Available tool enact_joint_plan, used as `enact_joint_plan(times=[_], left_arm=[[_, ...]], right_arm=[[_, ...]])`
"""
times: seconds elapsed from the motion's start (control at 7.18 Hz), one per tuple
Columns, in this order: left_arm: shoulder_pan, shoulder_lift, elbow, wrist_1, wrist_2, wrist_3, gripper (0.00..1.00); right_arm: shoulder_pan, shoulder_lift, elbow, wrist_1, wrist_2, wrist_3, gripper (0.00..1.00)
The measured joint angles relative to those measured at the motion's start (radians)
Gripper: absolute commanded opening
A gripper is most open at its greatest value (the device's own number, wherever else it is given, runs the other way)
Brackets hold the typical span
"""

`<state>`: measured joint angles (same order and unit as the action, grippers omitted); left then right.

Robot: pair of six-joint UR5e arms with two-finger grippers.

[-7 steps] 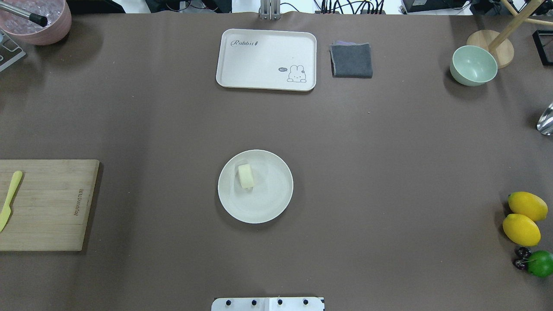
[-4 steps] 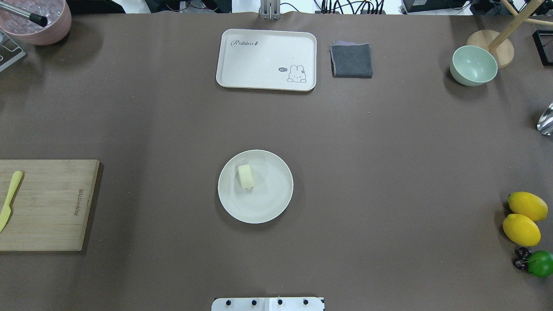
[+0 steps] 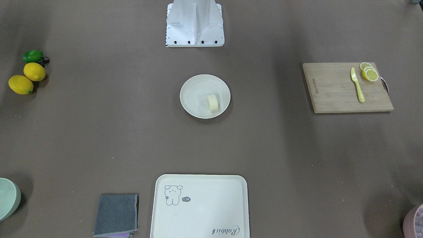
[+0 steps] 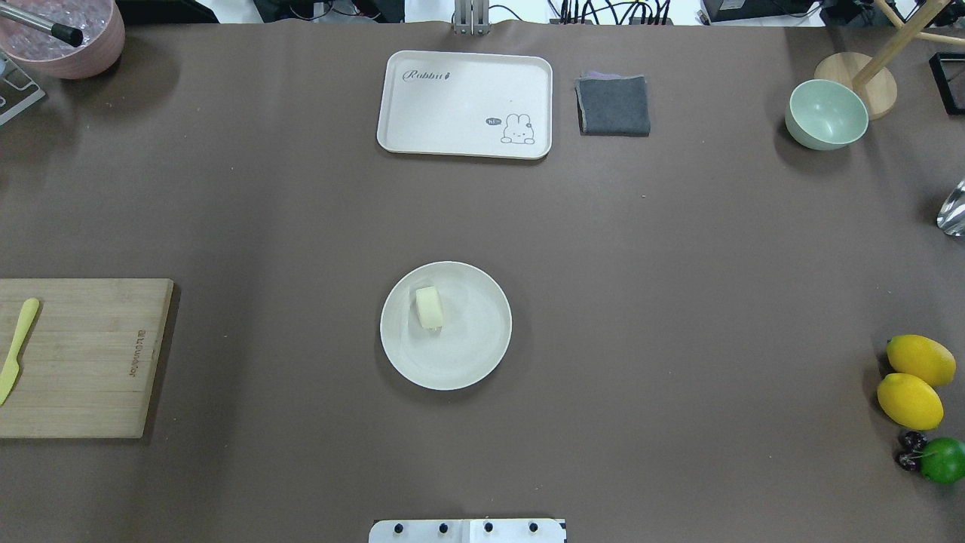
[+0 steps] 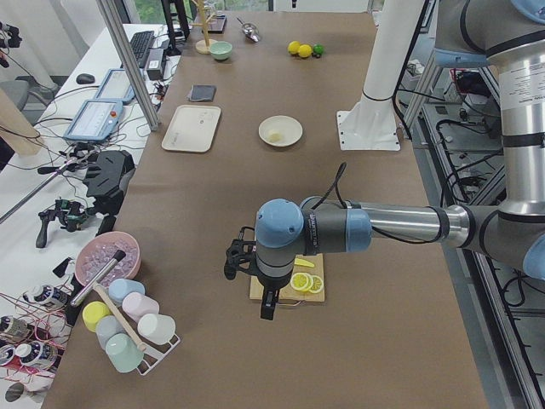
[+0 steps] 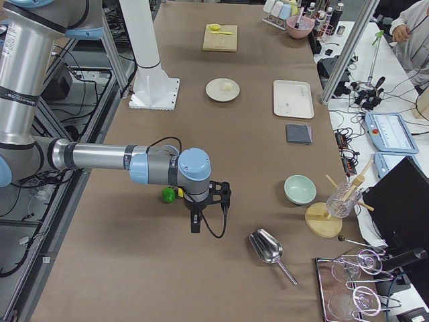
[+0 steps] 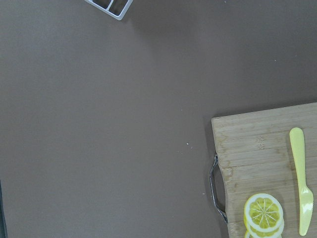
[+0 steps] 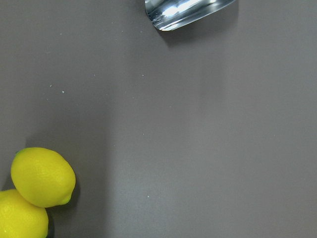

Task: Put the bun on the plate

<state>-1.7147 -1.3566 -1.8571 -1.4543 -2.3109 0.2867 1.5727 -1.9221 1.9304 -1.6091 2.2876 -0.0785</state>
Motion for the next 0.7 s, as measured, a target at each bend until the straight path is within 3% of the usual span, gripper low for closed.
enact_joint_plan(times=[0.7], left_arm=[[-0.004,0.002,-0.005,-0.001,-0.002,0.0,0.97]], right_arm=[[0.009,0.001,-0.001,-0.015,-0.005,-0.018,1.0]])
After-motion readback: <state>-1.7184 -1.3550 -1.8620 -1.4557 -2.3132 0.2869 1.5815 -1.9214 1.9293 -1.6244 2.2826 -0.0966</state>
